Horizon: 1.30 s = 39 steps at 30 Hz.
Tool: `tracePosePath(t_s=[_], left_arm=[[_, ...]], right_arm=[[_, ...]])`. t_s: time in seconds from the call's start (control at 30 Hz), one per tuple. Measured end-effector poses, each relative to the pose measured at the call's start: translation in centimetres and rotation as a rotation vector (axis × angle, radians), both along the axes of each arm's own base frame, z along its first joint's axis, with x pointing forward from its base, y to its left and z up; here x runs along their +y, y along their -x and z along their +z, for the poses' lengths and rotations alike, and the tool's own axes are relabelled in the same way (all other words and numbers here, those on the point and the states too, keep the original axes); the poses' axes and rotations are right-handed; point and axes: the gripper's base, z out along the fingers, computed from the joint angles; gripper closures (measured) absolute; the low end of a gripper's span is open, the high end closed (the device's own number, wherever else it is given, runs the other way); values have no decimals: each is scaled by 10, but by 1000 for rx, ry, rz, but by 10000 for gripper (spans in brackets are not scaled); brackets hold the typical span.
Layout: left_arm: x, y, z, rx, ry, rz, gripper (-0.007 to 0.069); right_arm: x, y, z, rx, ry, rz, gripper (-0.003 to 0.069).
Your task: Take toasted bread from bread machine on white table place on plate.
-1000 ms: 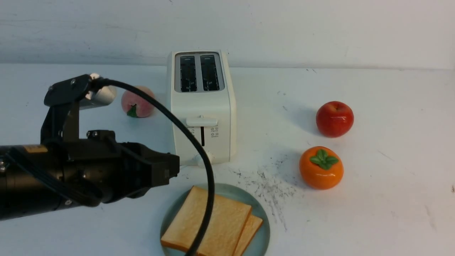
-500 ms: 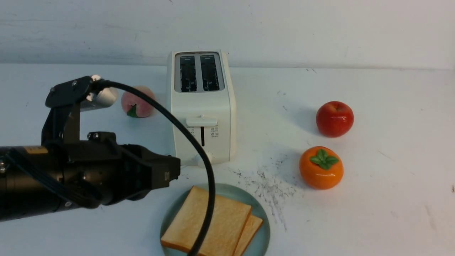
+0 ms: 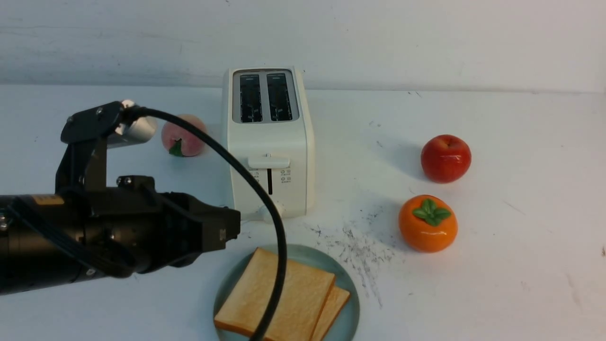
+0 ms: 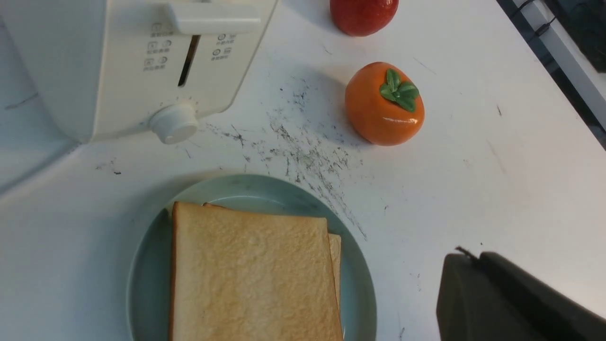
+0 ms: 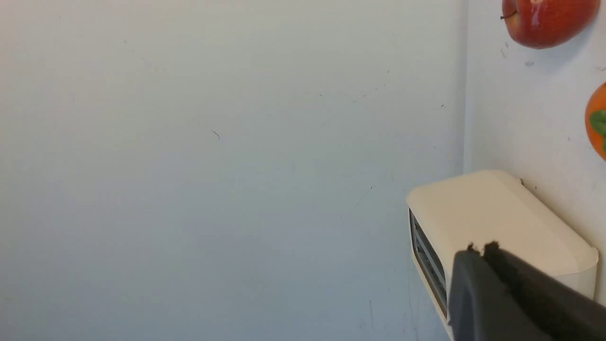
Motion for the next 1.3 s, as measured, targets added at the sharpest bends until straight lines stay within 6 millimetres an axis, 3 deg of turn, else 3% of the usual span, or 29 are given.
tracePosePath(t_s=[0.23,0.43,0.5,0.53,0.57,0.67,0.87,1.1,1.3], left_arm=[[0,0,0,0,0,-1,627],[-1,1,-1,10,-2,-14,624],[-1,2,-1,14,-2,-18,622],[-1,2,-1,14,-2,-19,622],[-1,2,-1,14,-2,-19,622],[-1,2,-1,13,-2,-18,619],[-1,2,-1,12,-2,-19,613],[-1,2,-1,11,-4,-18,606],[-1,2,-1,10,-4,-19,607]], right_arm=[[1,3,2,-19,2,6,631],[5,23,11,-145,94,19,625],[7,32,11,-181,236,16,624],[8,37,10,-195,392,14,622],[8,38,11,-202,393,15,622],[9,54,6,-227,819,7,617],[-2,60,2,-189,1223,-113,608],[-17,61,14,-218,1570,-351,600],[-19,58,7,-209,1671,-379,592]])
